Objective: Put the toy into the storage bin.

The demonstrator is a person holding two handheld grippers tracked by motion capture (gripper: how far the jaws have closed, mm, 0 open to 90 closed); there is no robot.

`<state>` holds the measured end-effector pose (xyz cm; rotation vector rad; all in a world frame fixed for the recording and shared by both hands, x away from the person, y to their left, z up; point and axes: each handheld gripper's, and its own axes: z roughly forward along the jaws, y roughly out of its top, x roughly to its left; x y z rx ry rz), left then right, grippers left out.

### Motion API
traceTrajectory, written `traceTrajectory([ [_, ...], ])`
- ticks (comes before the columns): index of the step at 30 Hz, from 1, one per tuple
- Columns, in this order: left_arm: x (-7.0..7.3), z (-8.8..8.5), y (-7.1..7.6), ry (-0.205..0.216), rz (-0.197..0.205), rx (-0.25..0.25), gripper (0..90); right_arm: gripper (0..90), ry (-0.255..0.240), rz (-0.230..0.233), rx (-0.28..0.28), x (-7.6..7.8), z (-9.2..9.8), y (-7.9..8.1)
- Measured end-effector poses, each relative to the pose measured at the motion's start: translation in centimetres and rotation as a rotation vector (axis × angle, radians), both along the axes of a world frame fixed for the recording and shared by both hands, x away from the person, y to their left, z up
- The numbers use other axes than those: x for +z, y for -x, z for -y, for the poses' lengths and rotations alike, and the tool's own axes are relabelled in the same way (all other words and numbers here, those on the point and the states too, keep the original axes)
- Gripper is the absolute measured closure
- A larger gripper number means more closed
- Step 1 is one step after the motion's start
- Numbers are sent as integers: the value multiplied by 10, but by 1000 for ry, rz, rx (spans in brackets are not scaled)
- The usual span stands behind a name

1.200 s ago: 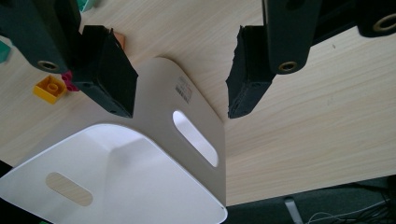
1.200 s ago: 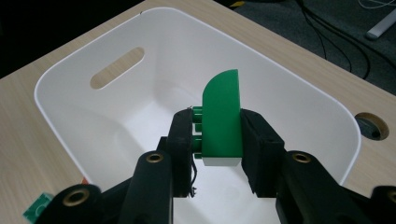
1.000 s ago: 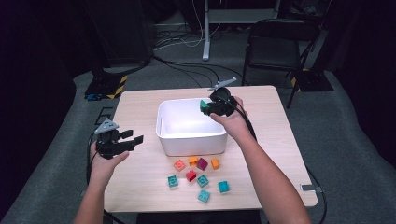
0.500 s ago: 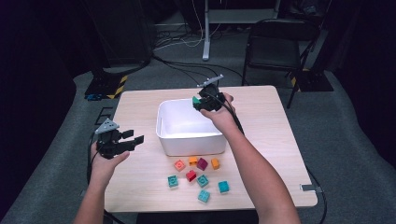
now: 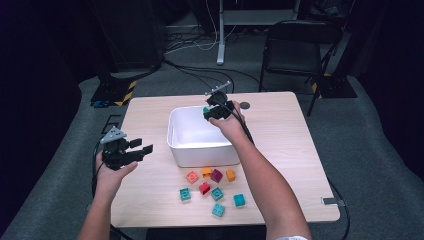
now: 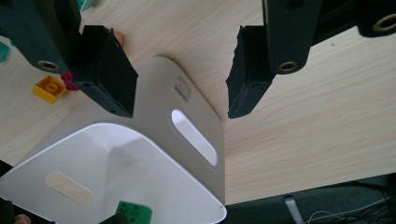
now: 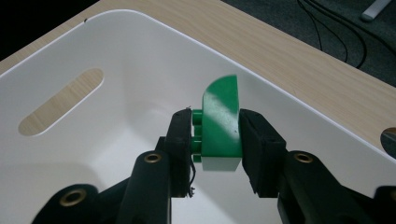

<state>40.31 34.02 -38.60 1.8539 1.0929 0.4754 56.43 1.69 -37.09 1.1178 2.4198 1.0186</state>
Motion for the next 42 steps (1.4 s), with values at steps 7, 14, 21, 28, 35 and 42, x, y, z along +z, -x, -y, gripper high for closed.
traceTrajectory([
  [7,0,-1,0,0,0,5,420,595,-3,8,-7,2,7,5],
  [14,-2,1,0,-8,-6,7,418,588,-33,58,33,26,17,32],
  [21,-2,4,0,-13,-7,2,417,584,-54,100,78,46,30,59],
  [28,-3,3,-1,-14,-11,0,417,575,-48,109,101,52,41,83],
  [35,-3,4,0,-10,-10,2,417,566,-60,111,92,51,57,103],
  [42,-4,6,0,-16,-16,-3,417,559,-66,126,86,45,70,122],
])
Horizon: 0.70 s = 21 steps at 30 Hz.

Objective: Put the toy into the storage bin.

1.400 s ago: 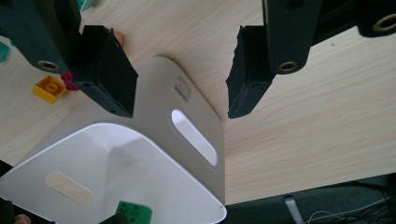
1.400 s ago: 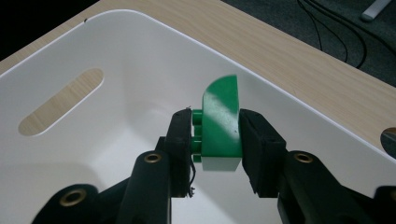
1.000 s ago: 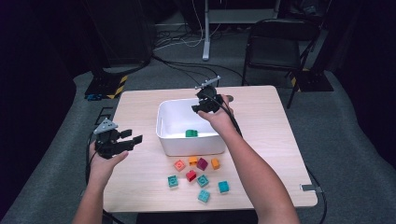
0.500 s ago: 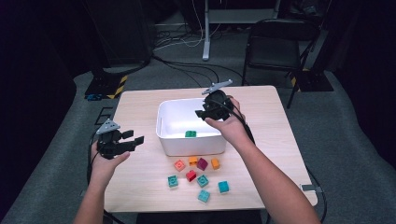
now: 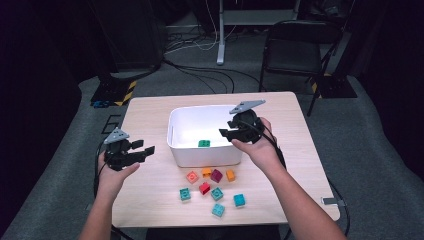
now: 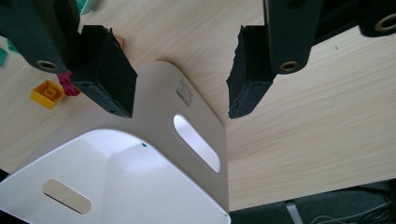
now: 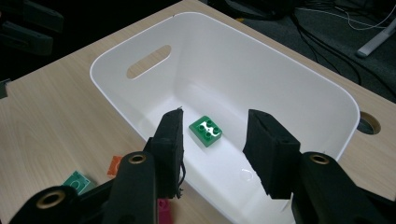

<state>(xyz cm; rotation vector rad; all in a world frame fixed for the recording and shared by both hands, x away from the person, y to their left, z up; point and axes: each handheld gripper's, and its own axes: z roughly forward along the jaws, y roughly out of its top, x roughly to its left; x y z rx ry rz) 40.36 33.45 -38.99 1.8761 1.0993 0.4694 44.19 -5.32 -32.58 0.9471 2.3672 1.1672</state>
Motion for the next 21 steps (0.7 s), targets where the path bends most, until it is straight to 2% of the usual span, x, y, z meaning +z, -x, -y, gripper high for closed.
traceTrajectory([
  [6,0,0,0,1,-1,3,417,568,-24,-2,3,-4,7,14],
  [16,0,0,1,0,-2,2,417,564,13,54,21,-16,5,39],
  [21,0,0,1,-1,0,1,417,562,-2,42,22,-24,6,45],
])
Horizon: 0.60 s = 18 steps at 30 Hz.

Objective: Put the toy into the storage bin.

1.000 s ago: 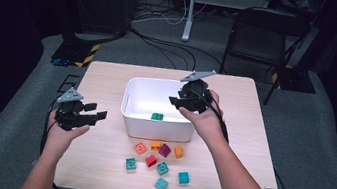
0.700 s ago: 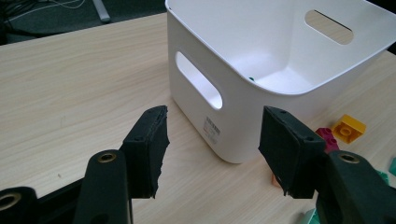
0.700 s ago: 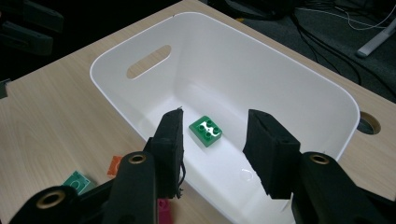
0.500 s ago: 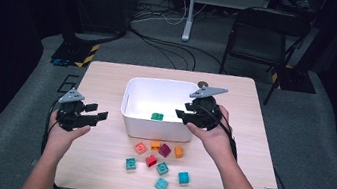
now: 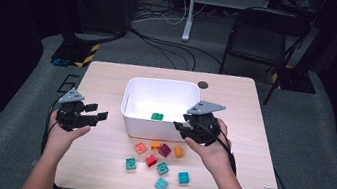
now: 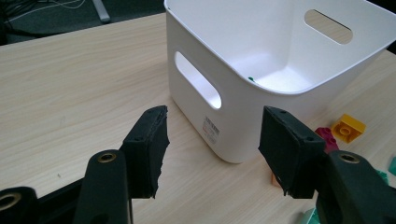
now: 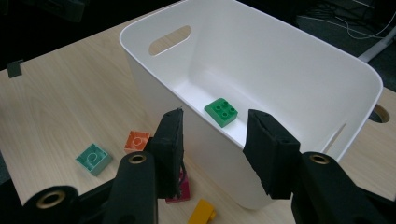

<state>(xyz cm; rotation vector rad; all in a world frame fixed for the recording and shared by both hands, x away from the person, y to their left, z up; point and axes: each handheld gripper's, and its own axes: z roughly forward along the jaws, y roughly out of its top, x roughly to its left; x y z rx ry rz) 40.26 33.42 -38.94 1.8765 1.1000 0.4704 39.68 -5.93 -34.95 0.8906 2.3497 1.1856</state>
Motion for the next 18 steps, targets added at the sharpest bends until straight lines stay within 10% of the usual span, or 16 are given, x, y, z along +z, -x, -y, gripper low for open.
traceTrajectory([
  [18,-2,0,-1,-3,-7,1,416,560,0,-19,9,-57,-6,15],
])
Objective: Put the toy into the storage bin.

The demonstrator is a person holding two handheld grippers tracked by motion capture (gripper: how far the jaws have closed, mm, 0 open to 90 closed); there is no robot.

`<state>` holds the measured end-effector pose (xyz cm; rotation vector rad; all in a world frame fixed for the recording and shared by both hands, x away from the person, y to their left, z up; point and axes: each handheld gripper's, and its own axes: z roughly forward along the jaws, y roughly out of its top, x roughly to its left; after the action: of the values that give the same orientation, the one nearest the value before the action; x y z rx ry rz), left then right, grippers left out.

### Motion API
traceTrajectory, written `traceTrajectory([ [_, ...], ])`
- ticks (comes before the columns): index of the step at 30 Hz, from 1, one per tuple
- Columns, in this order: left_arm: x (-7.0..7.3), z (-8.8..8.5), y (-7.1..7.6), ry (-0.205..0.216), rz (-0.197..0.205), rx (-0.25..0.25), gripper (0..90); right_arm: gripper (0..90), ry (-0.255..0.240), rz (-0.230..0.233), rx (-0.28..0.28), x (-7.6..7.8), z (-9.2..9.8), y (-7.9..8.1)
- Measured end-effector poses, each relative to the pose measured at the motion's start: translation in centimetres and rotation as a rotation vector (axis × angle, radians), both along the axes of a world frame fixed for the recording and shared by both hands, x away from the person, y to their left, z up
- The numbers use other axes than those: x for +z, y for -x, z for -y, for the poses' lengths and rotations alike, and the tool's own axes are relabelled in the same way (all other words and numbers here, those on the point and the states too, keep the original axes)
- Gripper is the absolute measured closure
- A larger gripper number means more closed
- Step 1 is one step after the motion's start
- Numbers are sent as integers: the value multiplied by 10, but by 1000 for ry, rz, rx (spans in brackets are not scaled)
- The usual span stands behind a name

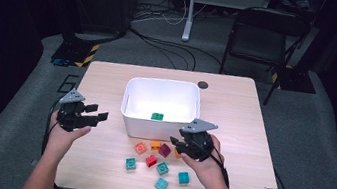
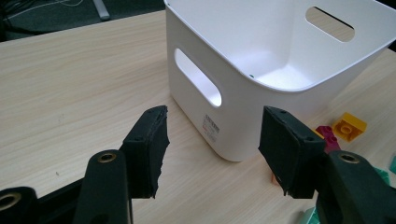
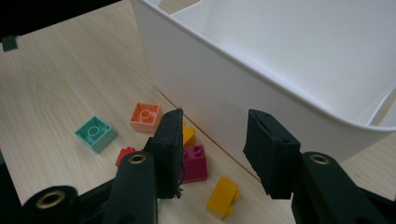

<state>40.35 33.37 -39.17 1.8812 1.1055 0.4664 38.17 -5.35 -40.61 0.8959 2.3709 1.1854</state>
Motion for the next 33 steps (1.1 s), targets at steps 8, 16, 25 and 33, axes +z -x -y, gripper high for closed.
traceTrajectory([
  [8,-1,0,0,-3,-3,-3,417,560,25,-22,36,-26,-9,0],
  [16,-2,-2,0,1,-8,5,417,559,26,-77,51,-47,-14,-4],
  [25,-6,-4,3,-6,-22,17,417,555,54,-102,60,-68,-20,-10],
  [33,-8,-9,8,-9,-27,39,417,551,88,-101,83,-79,-24,-18],
])
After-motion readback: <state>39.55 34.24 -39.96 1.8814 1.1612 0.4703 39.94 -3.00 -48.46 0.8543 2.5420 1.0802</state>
